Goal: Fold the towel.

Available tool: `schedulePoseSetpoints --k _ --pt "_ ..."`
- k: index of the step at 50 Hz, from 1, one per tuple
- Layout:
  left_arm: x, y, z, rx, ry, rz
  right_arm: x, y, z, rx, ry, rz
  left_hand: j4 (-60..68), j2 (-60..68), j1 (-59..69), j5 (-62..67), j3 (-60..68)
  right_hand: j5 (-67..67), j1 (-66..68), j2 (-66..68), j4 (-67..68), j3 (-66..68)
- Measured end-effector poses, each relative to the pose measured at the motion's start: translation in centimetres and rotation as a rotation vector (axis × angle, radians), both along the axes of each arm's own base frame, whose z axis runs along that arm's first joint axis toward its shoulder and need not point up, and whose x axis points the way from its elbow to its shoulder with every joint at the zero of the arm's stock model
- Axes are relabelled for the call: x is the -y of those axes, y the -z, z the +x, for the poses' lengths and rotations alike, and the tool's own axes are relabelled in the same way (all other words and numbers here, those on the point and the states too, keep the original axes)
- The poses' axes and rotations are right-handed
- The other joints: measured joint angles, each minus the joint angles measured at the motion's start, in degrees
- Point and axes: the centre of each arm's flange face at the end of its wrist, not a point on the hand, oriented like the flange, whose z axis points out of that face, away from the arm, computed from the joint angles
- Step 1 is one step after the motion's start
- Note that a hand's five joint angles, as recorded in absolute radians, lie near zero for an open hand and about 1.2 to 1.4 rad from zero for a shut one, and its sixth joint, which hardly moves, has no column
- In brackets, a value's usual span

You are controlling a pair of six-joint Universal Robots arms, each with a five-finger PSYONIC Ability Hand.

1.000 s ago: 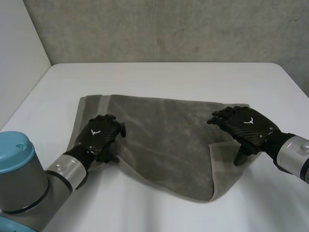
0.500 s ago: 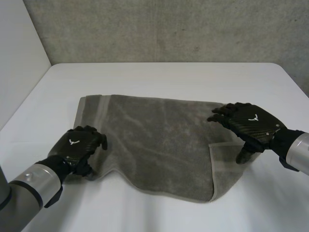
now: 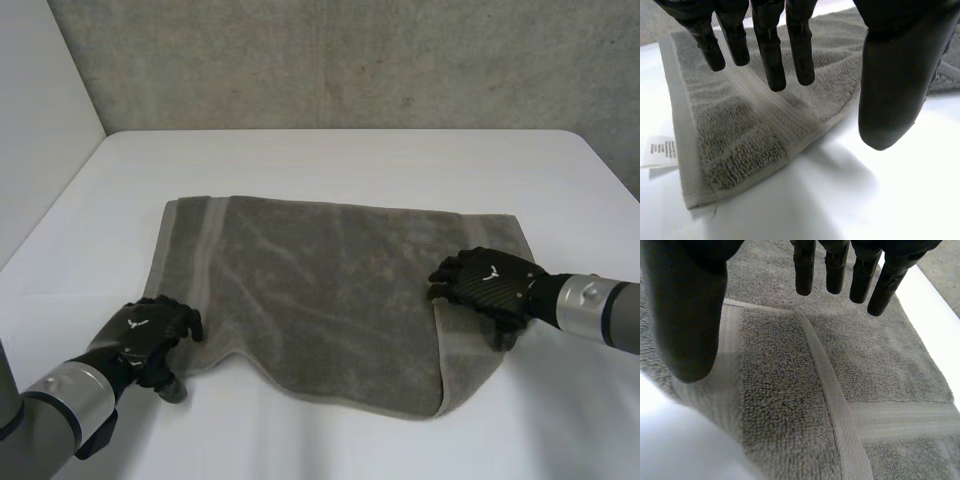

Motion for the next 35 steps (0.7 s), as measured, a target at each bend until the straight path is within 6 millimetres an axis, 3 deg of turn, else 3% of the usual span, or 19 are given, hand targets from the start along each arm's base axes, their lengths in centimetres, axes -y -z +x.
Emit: schedulePoseSetpoints --k 7,10,14,19,22,25,30,35 --pt "0.3 0.6 -0.3 0.006 0.008 0.015 0.6 1.0 1.2 -0.017 -0.017 -0.001 0.0 0.0 0.0 0.0 0.0 0.6 0.7 0.3 0.0 0.0" --pt "0.3 0.7 -0.4 0.007 0.012 0.016 0.9 1.5 1.6 -0.036 -0.016 -0.006 0.0 0.0 0.0 0.0 0.0 6.3 6.7 7.1 0.0 0.0" --pt "0.3 0.7 -0.5 0.006 0.016 0.013 1.4 1.7 1.8 -0.057 -0.008 -0.014 0.0 0.0 0.0 0.0 0.0 23.3 24.9 26.1 0.0 0.0" --pt "0.3 0.6 -0.5 0.005 0.016 0.011 1.7 1.6 1.6 -0.066 0.005 -0.02 0.0 0.0 0.0 0.0 0.0 47.2 28.8 48.7 0.0 0.0" --pt "0.3 0.6 -0.5 0.004 0.016 0.009 1.8 1.4 1.5 -0.066 0.01 -0.021 0.0 0.0 0.0 0.0 0.0 54.7 28.9 54.2 0.0 0.0" --pt "0.4 0.6 -0.5 0.004 0.015 0.007 1.7 1.1 1.3 -0.062 0.016 -0.023 0.0 0.0 0.0 0.0 0.0 55.9 34.5 54.5 0.0 0.0" --pt "0.6 0.5 -0.5 0.003 0.012 0.002 1.5 -0.8 0.4 -0.032 0.06 -0.03 0.0 0.0 0.0 0.0 0.0 55.9 55.1 55.7 0.0 0.0" --pt "0.7 0.4 -0.4 0.001 0.009 -0.001 1.1 -2.6 -0.7 0.012 0.12 -0.027 0.0 0.0 0.0 -0.1 0.0 55.9 55.2 55.7 0.0 0.0"
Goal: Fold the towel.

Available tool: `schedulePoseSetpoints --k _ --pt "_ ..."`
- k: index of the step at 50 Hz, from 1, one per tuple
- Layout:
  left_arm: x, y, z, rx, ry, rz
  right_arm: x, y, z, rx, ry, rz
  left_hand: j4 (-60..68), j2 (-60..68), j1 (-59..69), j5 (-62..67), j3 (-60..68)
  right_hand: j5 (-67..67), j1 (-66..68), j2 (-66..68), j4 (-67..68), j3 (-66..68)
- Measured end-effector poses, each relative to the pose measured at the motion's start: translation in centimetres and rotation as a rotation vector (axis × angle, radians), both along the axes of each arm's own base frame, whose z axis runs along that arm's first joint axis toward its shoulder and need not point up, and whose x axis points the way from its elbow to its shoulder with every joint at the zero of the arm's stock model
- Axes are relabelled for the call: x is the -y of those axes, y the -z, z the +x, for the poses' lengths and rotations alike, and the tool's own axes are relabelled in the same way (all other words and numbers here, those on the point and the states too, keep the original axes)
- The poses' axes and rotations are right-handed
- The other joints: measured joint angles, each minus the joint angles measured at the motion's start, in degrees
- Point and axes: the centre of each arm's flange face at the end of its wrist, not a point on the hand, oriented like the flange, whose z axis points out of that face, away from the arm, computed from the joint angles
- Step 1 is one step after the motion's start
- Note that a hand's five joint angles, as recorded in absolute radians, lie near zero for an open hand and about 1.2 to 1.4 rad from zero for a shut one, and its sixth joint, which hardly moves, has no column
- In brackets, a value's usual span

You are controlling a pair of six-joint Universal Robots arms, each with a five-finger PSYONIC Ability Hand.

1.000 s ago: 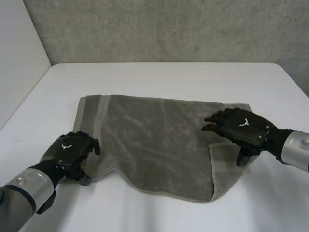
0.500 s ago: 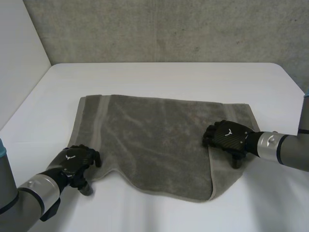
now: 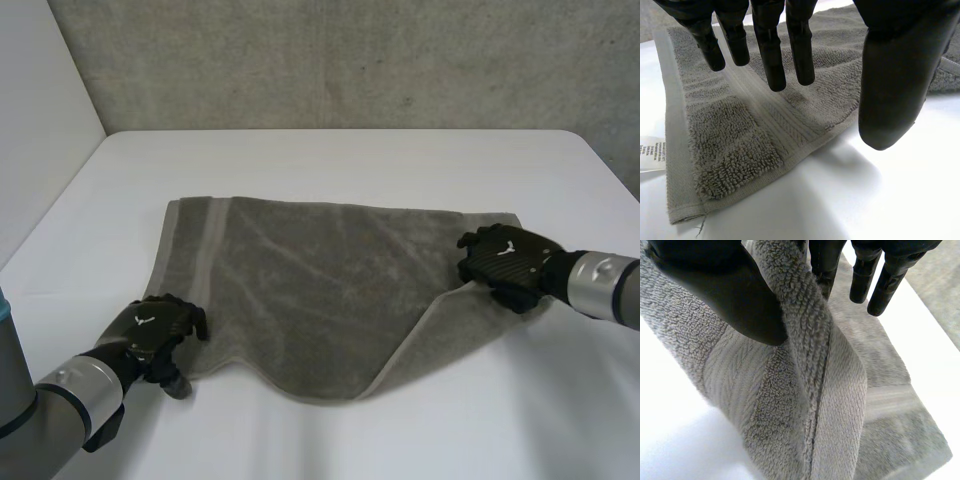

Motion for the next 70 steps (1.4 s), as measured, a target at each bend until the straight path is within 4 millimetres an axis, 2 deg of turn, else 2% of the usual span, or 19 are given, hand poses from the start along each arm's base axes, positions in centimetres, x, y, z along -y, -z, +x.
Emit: schedulePoseSetpoints --k 7,17,19,21,24,30,39,50,57,70 --pt "0.2 0.0 0.0 -0.003 -0.001 -0.014 -0.6 -1.0 -1.5 0.056 0.087 0.033 0.0 0.0 0.0 -0.1 0.0 -1.4 -0.4 -0.4 0.0 0.0" --pt "0.3 0.4 -0.2 -0.002 0.003 -0.019 -1.1 -0.6 -2.9 0.103 0.158 0.074 0.0 0.0 0.0 -0.1 0.0 -20.5 -18.5 -18.1 0.0 0.0" --pt "0.3 0.5 -0.2 -0.001 0.002 -0.016 -1.1 -0.7 -3.2 0.117 0.175 0.077 0.0 0.0 0.0 -0.1 0.0 -16.1 -13.5 -13.4 0.0 0.0" --pt "0.3 0.6 -0.1 0.0 0.002 -0.012 -1.2 -1.0 -3.5 0.137 0.195 0.08 0.0 0.0 0.0 -0.1 0.0 -6.0 -3.4 -3.6 0.0 0.0" --pt "0.3 0.7 -0.1 0.001 0.001 -0.007 -1.2 -1.3 -4.0 0.168 0.225 0.083 0.0 0.0 0.0 -0.1 0.0 0.4 1.0 0.7 0.0 0.0" --pt "0.3 0.8 -0.1 0.001 0.001 -0.007 -0.9 -2.0 -4.8 0.253 0.299 0.081 0.0 0.0 0.0 -0.1 0.0 0.4 1.0 0.7 0.0 0.0" --pt "0.8 0.8 0.0 0.012 -0.015 -0.028 0.7 -2.6 -6.1 0.405 0.41 0.078 0.0 0.0 0.0 -0.1 0.0 0.4 1.0 0.7 0.0 0.0" --pt "2.5 0.8 2.0 0.054 -0.121 -0.052 0.8 -2.3 -6.1 0.408 0.414 0.083 0.0 0.0 0.0 -0.1 0.0 0.4 1.0 0.7 0.0 0.0" --pt "2.6 0.6 3.1 0.11 -0.129 -0.05 1.0 -2.3 -6.3 0.408 0.414 0.073 0.0 0.0 -0.8 -0.7 0.0 0.4 1.0 0.7 0.0 0.0" --pt "2.8 0.7 3.7 0.141 -0.138 -0.05 1.3 -2.4 -6.4 0.408 0.416 0.05 0.0 0.0 -0.8 -0.9 0.0 0.4 1.0 0.7 0.0 0.0"
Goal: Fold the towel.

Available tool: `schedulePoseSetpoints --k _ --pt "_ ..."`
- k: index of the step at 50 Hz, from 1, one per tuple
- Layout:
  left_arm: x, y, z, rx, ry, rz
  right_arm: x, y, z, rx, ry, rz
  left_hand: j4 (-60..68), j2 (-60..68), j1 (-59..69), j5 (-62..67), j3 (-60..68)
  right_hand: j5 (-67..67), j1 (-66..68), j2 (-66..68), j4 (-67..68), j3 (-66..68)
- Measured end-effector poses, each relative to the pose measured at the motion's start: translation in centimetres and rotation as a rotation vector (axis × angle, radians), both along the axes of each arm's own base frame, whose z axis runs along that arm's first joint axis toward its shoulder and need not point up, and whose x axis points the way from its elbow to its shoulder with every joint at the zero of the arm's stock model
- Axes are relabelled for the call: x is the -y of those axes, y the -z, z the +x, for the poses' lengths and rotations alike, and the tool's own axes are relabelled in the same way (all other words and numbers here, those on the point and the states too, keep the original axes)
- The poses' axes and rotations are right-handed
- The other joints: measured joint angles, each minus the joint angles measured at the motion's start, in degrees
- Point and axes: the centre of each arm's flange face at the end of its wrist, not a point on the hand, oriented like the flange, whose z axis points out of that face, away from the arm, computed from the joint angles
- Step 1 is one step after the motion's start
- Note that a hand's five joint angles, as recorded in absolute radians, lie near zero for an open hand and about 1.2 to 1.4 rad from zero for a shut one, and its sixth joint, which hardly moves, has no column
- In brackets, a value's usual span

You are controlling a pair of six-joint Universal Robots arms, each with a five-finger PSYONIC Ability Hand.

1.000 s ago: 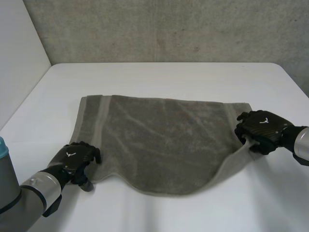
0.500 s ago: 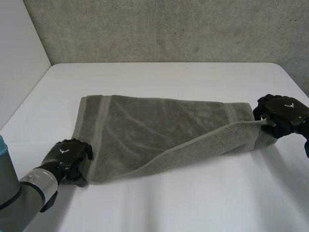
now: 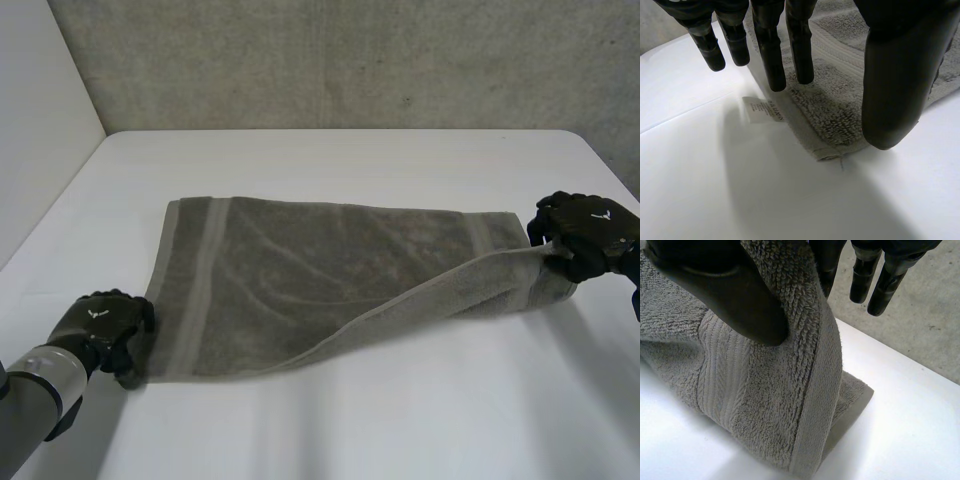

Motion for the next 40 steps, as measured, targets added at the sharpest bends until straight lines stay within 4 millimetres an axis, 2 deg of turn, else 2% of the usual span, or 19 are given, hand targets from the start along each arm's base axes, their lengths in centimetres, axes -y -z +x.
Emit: schedulePoseSetpoints --k 10,18,33,36,38,40 --pt "0.3 0.3 0.3 -0.001 -0.016 0.01 -0.1 0.0 0.2 0.001 -0.006 0.0 0.0 1.3 1.5 3.7 0.0 0.0 0.0 0.0 0.0 0.0" --pt "0.4 0.8 0.3 0.0 -0.011 0.03 -0.2 0.1 0.3 0.003 -0.011 0.001 0.0 13.3 12.8 15.9 0.0 0.0 0.0 0.0 0.0 0.0" --pt "0.5 1.6 0.0 0.001 0.0 0.055 -0.3 0.2 0.2 0.003 -0.01 0.007 0.0 15.3 13.6 17.9 0.0 0.0 0.0 0.0 0.0 0.0" --pt "0.4 1.7 0.0 0.0 0.002 0.062 -0.3 0.2 0.2 0.003 -0.01 0.007 0.0 26.5 20.0 33.0 0.0 0.0 0.0 0.0 0.0 0.0" --pt "0.4 1.8 -0.1 -0.001 0.004 0.067 -0.3 0.2 0.2 0.003 -0.009 0.007 0.0 35.0 19.8 42.6 0.0 0.0 0.0 0.0 0.0 0.0" --pt "0.3 1.8 -0.1 -0.003 0.006 0.068 -0.3 0.2 0.2 0.003 -0.009 0.007 0.0 40.7 19.8 45.5 0.0 0.0 0.2 0.0 0.0 0.0"
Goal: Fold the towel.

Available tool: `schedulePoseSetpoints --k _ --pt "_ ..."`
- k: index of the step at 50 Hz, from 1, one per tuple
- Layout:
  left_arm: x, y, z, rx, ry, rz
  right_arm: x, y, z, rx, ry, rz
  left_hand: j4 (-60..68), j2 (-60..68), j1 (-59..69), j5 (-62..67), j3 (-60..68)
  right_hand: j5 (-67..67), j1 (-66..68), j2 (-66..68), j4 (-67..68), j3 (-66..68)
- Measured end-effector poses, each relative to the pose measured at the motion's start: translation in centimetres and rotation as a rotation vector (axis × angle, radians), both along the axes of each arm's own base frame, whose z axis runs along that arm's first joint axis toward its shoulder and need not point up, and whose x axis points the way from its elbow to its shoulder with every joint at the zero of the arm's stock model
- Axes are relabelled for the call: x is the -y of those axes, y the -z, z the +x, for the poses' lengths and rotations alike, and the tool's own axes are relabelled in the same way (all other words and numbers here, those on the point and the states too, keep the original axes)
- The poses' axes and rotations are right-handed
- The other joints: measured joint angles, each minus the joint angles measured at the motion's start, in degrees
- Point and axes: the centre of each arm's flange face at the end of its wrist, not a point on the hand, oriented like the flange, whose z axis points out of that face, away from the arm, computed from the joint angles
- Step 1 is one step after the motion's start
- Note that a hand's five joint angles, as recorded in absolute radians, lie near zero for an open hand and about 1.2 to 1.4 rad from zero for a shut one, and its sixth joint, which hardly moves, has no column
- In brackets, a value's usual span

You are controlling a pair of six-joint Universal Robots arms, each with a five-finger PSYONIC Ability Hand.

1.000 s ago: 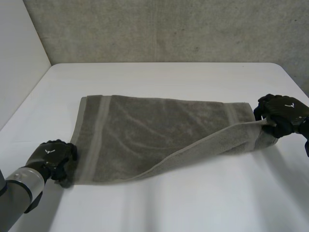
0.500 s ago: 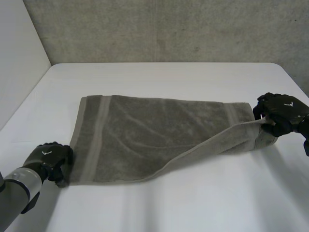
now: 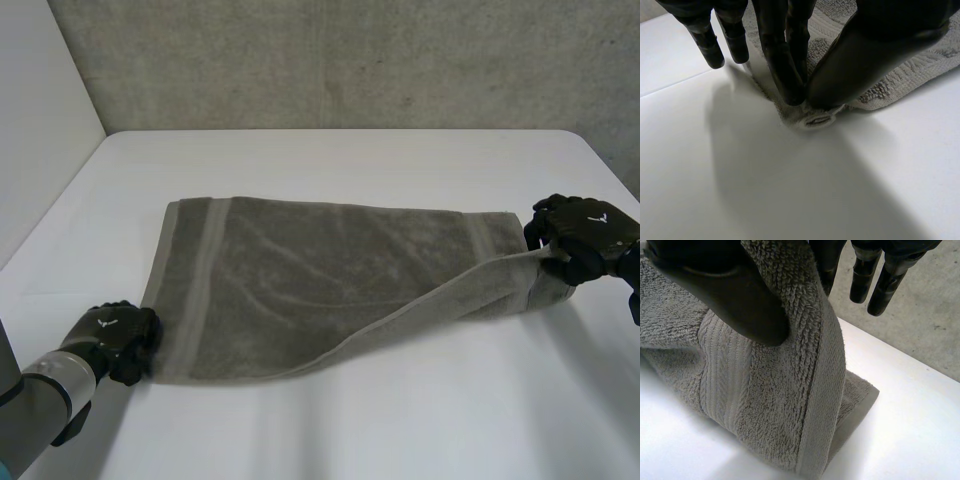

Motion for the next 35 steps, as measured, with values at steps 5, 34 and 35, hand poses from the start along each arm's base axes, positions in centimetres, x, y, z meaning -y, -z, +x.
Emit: schedulePoseSetpoints --k 5,34,35 --pt "0.2 -1.1 0.0 -0.008 0.001 -0.044 0.0 -0.1 -0.1 0.0 0.002 -0.003 0.0 0.0 0.0 0.2 0.0 0.0 0.0 0.0 0.0 0.0" --pt "-0.1 -3.6 -0.3 -0.019 0.015 -0.133 -0.2 -1.0 -0.8 0.007 0.011 -0.022 0.0 -42.1 -20.4 -46.1 0.0 0.0 0.0 0.0 0.0 0.0" --pt "-0.2 -3.2 -0.2 -0.017 0.014 -0.115 -0.3 -1.0 -0.7 0.007 0.01 -0.022 0.0 -42.1 -20.4 -46.1 0.0 0.0 0.0 0.0 0.0 0.0"
